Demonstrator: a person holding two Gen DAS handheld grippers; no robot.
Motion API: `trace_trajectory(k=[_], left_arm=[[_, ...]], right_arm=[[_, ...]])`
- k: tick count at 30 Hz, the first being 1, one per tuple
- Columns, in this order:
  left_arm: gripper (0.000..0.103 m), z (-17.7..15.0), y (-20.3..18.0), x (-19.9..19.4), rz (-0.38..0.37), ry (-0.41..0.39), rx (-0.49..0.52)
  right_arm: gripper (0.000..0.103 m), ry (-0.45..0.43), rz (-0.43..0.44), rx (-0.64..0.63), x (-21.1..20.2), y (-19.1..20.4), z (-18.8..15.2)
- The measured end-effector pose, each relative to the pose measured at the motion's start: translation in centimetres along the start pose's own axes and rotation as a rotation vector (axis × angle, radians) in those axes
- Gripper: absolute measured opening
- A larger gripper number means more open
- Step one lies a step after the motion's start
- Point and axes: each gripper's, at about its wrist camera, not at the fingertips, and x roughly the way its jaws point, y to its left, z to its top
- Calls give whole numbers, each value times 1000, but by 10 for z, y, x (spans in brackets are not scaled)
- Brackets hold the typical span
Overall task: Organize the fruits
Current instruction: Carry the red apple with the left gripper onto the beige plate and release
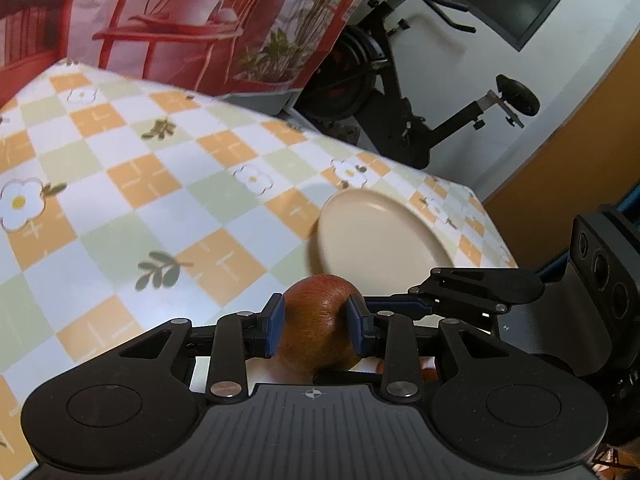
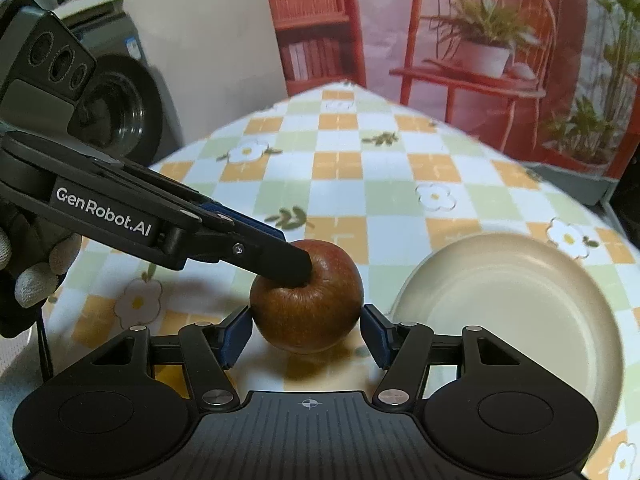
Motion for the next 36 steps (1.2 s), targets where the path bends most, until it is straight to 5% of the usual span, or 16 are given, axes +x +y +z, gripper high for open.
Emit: trace_trajectory(k=[16, 36], left_arm=[[35, 52, -55, 50, -16, 9, 113], [35, 56, -39, 83, 43, 37, 82]], right_arm=[[56, -74, -114, 79, -33, -63, 3], [56, -52, -160, 112, 4, -83, -6]])
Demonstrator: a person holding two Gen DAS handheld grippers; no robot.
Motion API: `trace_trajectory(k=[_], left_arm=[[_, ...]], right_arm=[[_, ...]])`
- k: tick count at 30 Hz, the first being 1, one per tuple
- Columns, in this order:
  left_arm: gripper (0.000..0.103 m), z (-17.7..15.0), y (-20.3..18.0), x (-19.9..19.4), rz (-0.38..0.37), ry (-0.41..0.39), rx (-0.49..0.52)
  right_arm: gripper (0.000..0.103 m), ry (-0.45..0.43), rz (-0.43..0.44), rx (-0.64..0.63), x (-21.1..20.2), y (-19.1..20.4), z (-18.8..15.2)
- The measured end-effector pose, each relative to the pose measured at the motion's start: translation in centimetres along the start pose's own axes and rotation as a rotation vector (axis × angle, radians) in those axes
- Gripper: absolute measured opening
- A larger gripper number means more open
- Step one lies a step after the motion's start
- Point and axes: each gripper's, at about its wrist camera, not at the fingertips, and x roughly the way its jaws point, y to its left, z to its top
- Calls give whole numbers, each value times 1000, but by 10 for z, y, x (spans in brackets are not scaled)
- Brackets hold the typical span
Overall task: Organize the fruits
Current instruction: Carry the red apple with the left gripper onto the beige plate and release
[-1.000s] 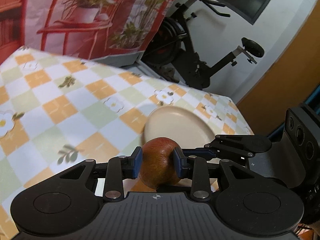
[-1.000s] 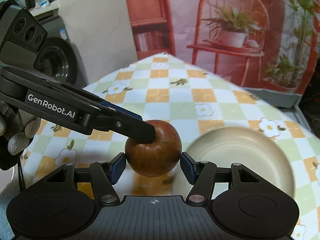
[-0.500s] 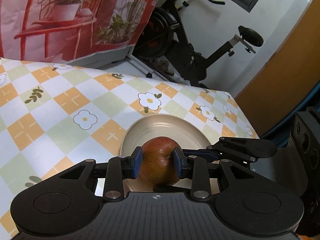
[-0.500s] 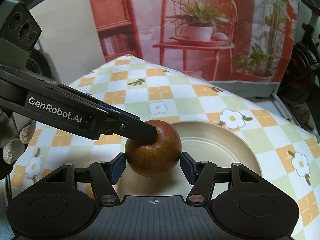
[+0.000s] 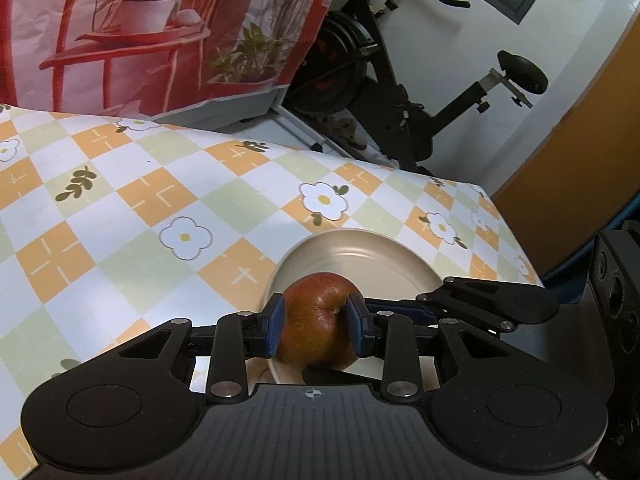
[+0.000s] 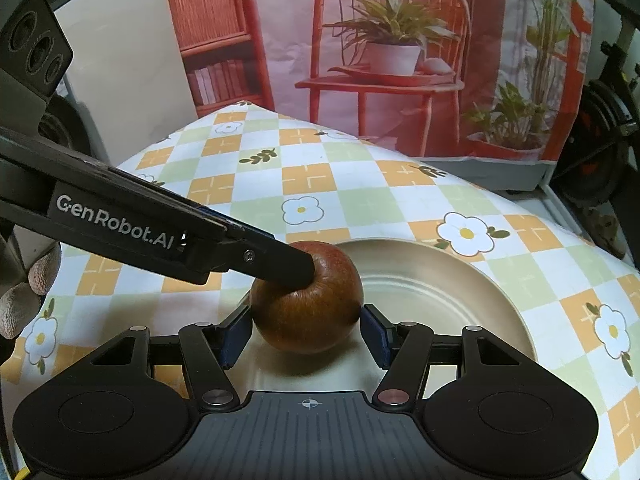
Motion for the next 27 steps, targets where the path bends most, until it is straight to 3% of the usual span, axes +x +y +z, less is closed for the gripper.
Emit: trace_trajectory(k=[8, 17, 21, 27], left_arm=[[38, -4, -6, 2, 31, -18, 35], [42, -7, -11, -1, 79, -41, 65], [42, -12, -18, -6, 122, -66, 89], [41, -24, -34, -31, 145, -126, 122]], right_arm=[[57, -14, -2, 12, 2, -1, -3], [57, -58, -17, 10, -26, -7, -15], [57, -122, -38, 46, -53, -16, -29], [62, -293, -82, 180, -105, -36, -74]])
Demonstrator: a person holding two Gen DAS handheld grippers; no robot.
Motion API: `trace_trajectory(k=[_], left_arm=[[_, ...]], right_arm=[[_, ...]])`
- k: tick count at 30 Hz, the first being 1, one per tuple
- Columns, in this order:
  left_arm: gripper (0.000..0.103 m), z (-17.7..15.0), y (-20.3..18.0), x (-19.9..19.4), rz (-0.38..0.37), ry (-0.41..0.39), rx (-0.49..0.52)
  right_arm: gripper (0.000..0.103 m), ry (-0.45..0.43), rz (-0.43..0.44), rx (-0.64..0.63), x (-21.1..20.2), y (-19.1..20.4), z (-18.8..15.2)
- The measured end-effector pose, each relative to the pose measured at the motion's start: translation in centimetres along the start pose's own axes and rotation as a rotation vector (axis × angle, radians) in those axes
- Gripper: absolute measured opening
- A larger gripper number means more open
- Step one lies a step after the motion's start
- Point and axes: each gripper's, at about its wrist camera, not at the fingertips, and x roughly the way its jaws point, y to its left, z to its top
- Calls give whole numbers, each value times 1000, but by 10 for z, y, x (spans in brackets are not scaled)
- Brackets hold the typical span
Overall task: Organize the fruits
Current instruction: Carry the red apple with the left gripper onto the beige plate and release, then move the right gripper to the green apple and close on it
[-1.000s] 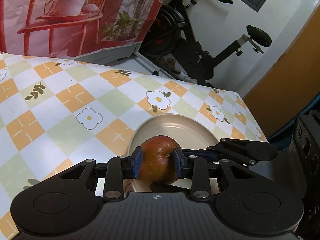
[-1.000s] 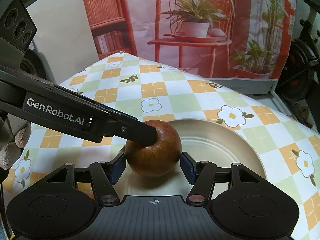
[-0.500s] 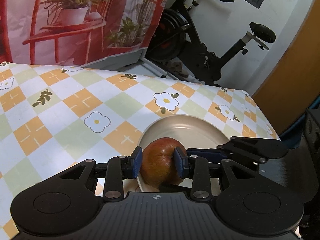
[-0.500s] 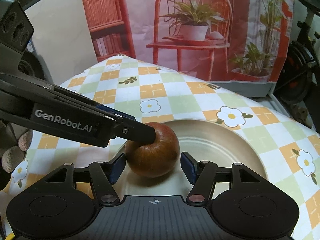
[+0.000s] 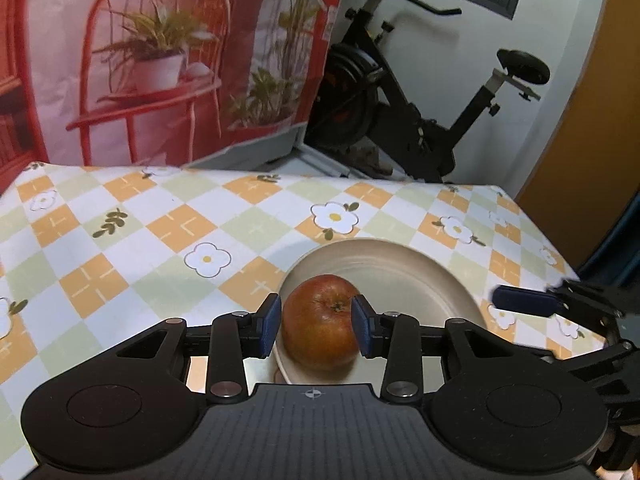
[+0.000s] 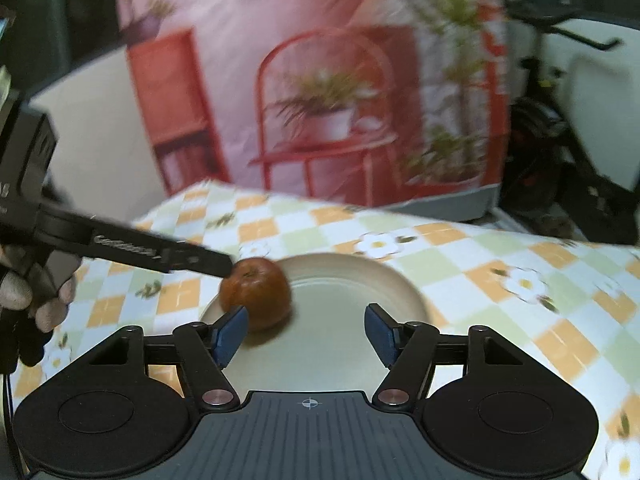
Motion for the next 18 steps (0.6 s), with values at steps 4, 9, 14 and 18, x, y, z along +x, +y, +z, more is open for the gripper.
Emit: trace_trajectory(k=[4, 9, 14, 18], left_arm=[[41, -6, -5, -22, 38, -37, -34], [41, -21, -9, -53, 112, -85, -69], [41, -39, -11, -82, 160, -126, -117], [41, -54, -14, -102, 194, -146, -151]], right_arm=[[64, -102, -59, 47, -34, -14, -29], [64, -155, -99, 52, -56, -23, -59], [64, -170, -92, 68, -64, -24, -78], [64, -187, -79, 48, -69, -16, -84]])
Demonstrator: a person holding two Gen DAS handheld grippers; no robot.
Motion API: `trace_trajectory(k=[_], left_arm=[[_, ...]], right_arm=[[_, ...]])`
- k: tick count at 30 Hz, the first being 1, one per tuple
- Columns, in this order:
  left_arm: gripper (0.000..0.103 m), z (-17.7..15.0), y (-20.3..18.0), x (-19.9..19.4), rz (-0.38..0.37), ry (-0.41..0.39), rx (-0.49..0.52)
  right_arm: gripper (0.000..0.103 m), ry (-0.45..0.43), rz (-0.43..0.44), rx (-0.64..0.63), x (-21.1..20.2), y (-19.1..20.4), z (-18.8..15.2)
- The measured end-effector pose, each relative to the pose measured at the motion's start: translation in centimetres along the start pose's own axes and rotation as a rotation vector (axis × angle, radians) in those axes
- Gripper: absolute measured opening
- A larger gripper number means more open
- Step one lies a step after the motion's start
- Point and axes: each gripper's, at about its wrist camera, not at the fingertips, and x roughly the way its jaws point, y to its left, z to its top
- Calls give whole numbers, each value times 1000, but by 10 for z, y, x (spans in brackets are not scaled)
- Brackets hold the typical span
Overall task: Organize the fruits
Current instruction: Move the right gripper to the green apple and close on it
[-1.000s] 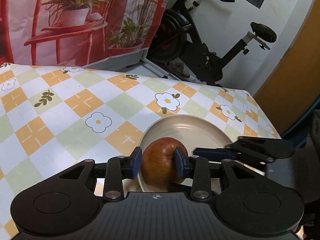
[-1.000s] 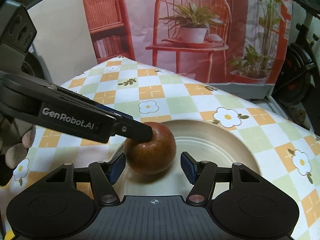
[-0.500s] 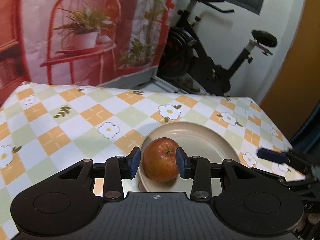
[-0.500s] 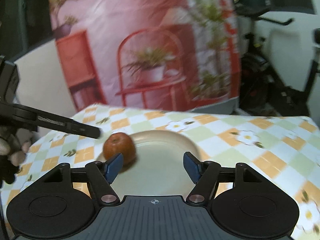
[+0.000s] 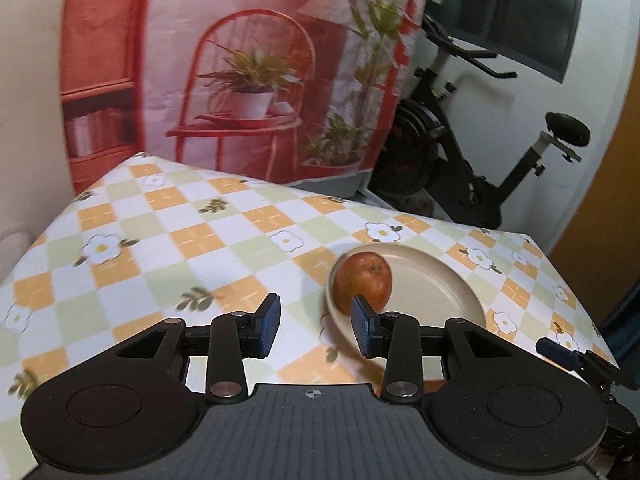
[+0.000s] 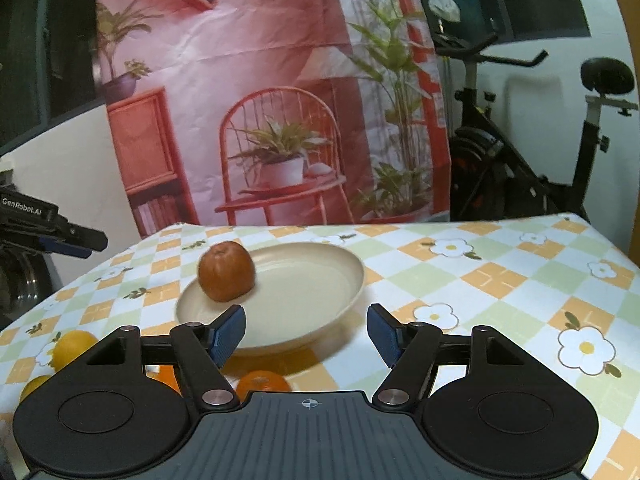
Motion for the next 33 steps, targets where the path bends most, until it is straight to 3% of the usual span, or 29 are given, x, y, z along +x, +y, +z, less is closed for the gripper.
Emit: trace_trajectory(k=[7, 14, 33], left_arm=[[41, -19, -7, -29, 55, -46, 41], [41, -37, -11, -48, 72, -71, 55], [41, -51, -12, -50, 86, -51, 30]], right_arm=[[64, -25, 57, -57, -12, 11, -11], [64, -32, 78, -31, -15, 7, -11], [64, 38, 124, -12, -23, 5, -12]])
